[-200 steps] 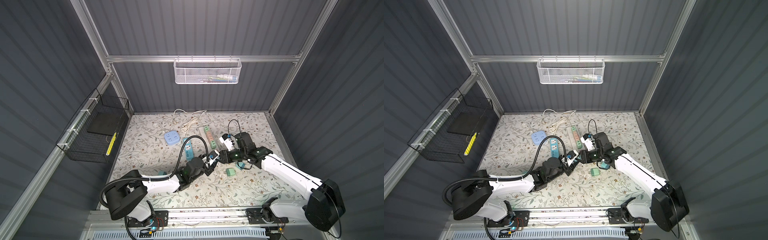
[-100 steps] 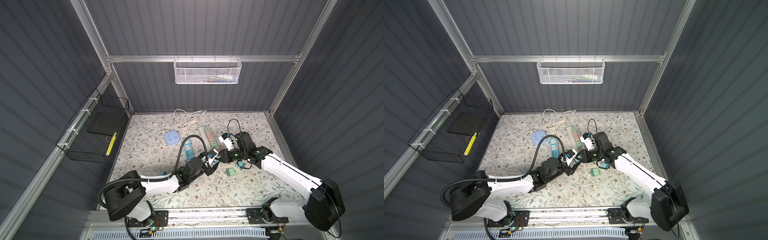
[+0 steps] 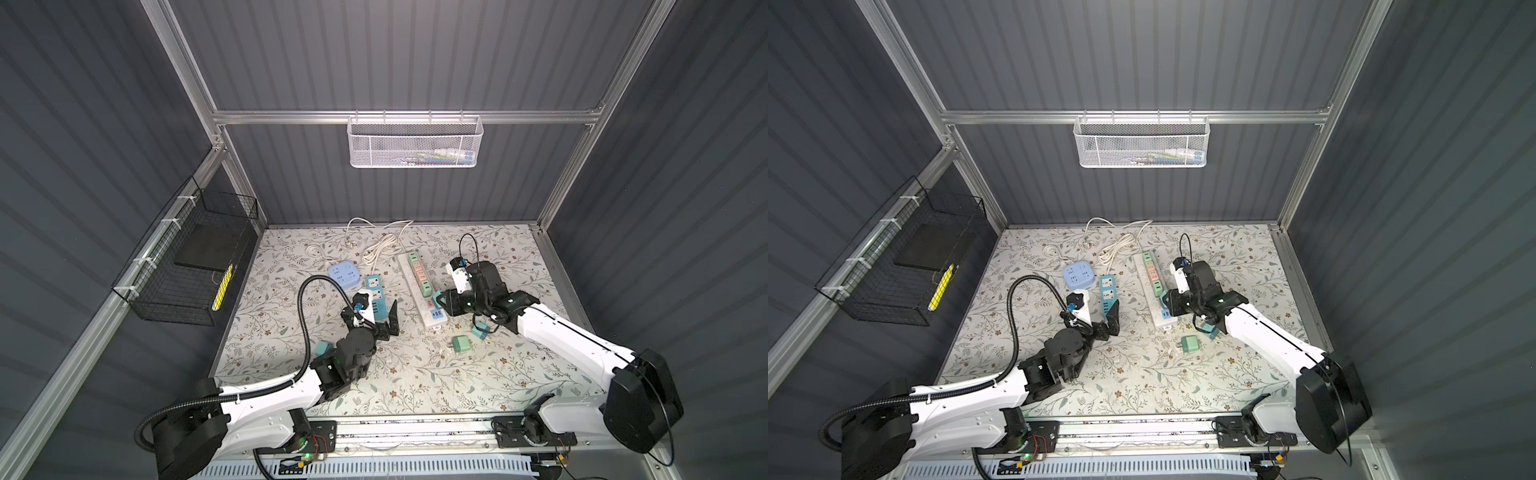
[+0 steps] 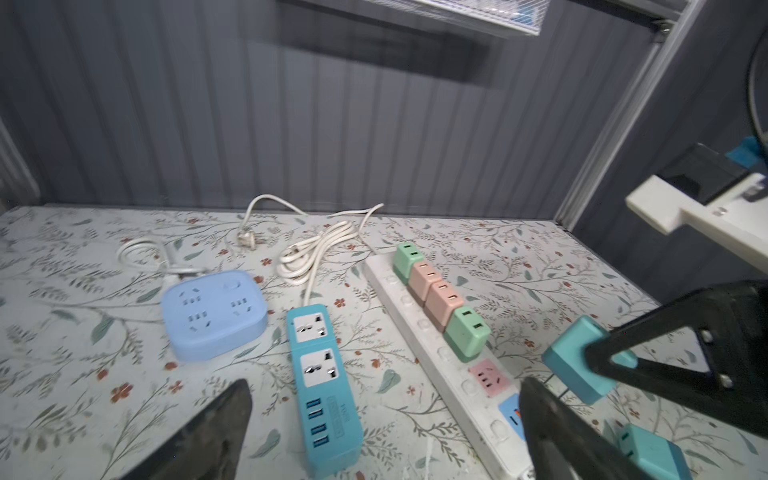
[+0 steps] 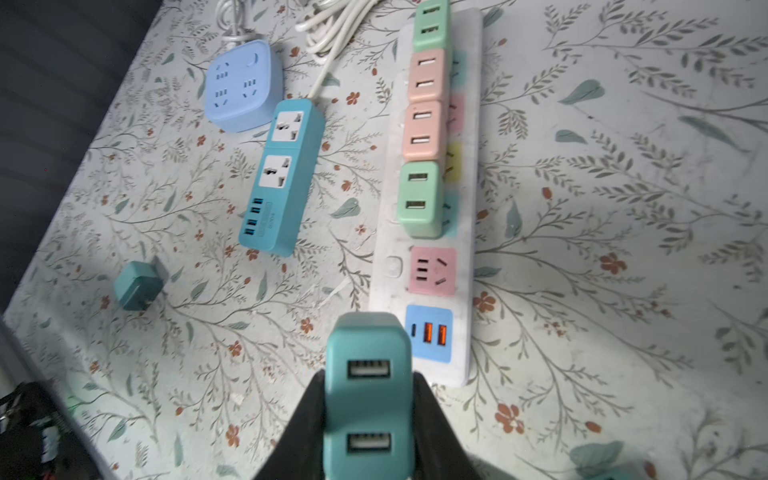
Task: Insert the plug
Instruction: 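Carry the teal plug with the right gripper while the left gripper withdraws, then lower the teal plug with the right gripper into the fifth socket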
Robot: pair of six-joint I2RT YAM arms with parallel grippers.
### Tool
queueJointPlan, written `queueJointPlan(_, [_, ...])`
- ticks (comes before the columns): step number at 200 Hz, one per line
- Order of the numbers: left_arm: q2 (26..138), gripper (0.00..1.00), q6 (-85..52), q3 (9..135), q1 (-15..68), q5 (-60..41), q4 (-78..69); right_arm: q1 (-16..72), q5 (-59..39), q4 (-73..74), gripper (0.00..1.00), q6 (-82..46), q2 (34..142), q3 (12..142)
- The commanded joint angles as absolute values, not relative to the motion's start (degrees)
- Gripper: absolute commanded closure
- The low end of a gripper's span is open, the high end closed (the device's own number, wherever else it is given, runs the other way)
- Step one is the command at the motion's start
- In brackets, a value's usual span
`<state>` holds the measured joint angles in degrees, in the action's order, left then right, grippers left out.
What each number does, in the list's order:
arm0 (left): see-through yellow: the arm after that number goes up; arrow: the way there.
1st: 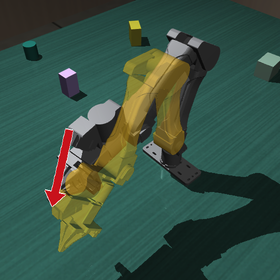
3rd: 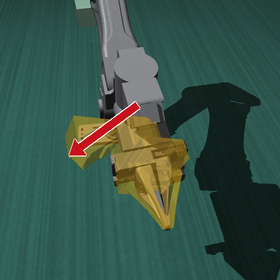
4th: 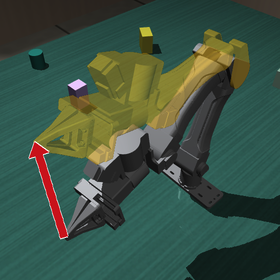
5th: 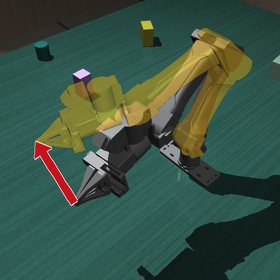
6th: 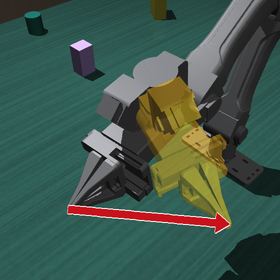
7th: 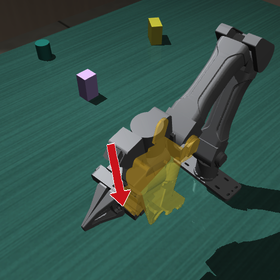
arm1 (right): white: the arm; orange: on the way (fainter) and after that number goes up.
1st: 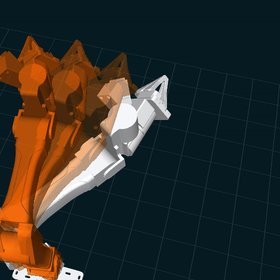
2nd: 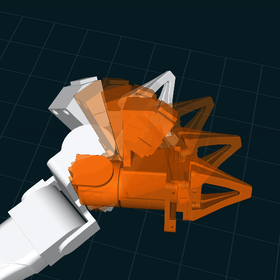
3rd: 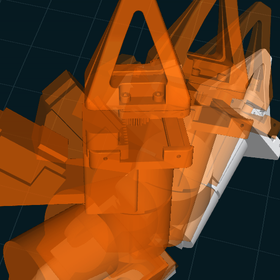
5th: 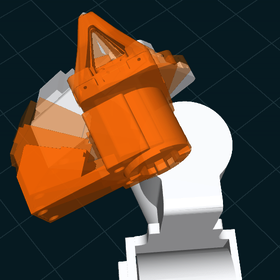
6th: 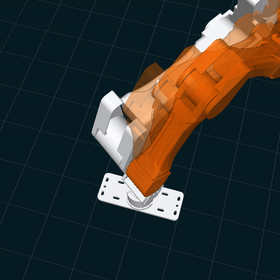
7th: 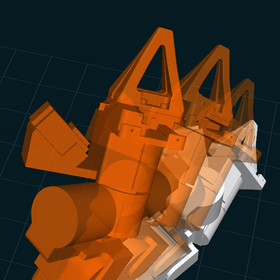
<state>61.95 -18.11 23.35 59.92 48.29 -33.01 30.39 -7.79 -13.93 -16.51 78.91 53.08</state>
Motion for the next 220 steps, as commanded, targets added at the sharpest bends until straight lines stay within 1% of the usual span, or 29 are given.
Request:
queueJointPlan(1, [60.3,0.0,-24.21,21.89,59.5,54.93,-28.21,30.41,-3.08,-10.51,0.72,-15.3,82.95,55.56])
queueJointPlan(72, [56.91,0.0,-26.46,20.05,58.07,55.5,-24.03,31.31,-1.44,-9.26,0.73,-15.12,91.58,58.75])
queueJointPlan(133, [56.01,0.0,-26.26,19.73,57.4,54.41,-23.6,33.03,2.7,-7.94,0.73,-15.57,94.33,58.36])
queueJointPlan(171, [55.72,0.0,-25.58,20.14,57.16,54.61,-22.93,34.22,4.94,-9.67,0.73,-15.18,95.79,59.17])
queueJointPlan(220, [55.17,0.0,-25.93,20.04,57.02,54.8,-22.62,37.15,10.86,-9.26,0.73,-15.46,97.98,58.3])
